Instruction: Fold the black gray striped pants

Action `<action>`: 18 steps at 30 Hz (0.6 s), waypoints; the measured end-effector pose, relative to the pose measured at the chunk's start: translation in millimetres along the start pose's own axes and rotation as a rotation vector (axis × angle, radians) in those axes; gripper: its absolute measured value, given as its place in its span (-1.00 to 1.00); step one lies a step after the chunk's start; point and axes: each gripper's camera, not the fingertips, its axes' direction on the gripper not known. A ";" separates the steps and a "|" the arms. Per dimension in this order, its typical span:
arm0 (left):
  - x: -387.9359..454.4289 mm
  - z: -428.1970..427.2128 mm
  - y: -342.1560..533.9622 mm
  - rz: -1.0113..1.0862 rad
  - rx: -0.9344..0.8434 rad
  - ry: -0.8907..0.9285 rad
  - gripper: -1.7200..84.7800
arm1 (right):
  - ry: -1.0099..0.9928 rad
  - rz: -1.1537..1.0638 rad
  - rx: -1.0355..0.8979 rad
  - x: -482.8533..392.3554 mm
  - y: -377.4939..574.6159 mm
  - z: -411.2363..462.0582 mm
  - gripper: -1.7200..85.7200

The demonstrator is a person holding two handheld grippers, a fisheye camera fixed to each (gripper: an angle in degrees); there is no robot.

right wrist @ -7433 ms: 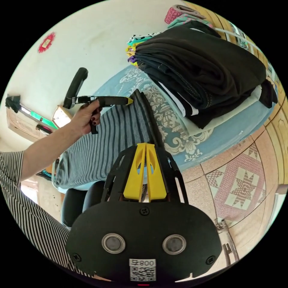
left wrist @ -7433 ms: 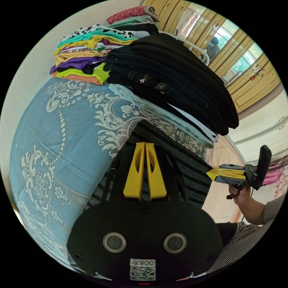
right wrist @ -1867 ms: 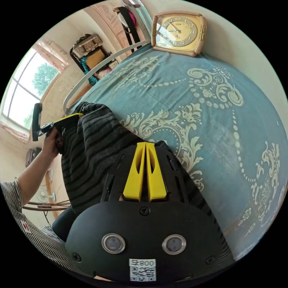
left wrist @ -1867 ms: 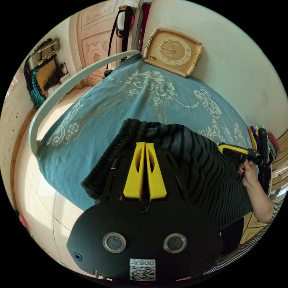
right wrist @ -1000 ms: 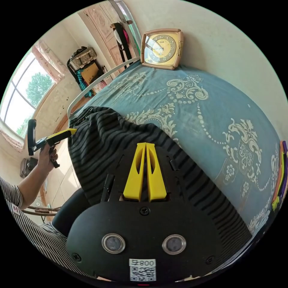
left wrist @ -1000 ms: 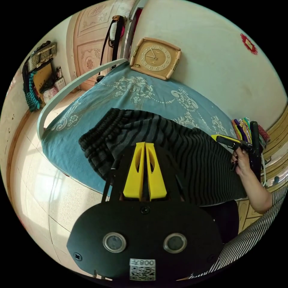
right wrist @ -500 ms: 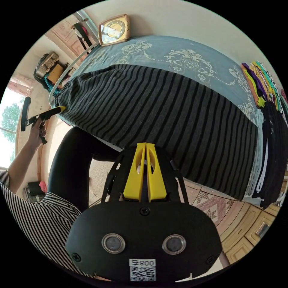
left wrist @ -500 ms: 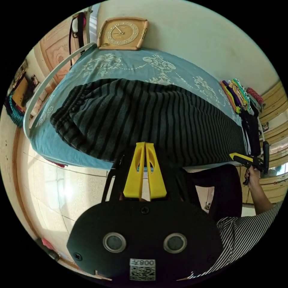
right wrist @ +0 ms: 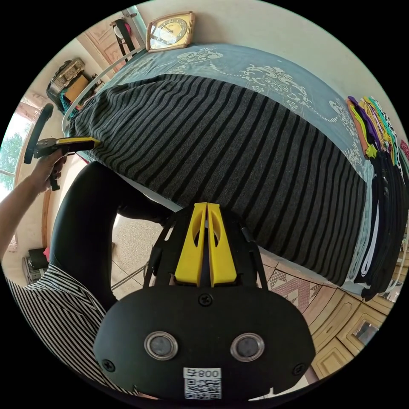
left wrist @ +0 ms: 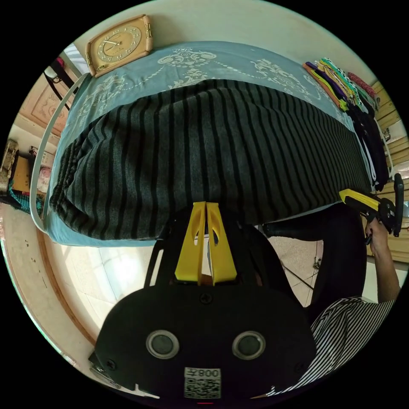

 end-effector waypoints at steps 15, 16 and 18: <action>168.3 -150.6 -210.1 0.199 0.173 0.322 -0.93 | -0.485 0.784 0.448 291.3 261.4 -24.0 -0.77; 182.8 -152.4 -225.1 0.222 0.173 0.351 -0.92 | -0.506 0.862 0.474 313.9 286.6 -17.7 -0.75; 249.2 -159.0 -287.8 0.330 0.158 0.447 -0.89 | -0.530 0.940 0.507 337.7 315.4 -9.8 -0.73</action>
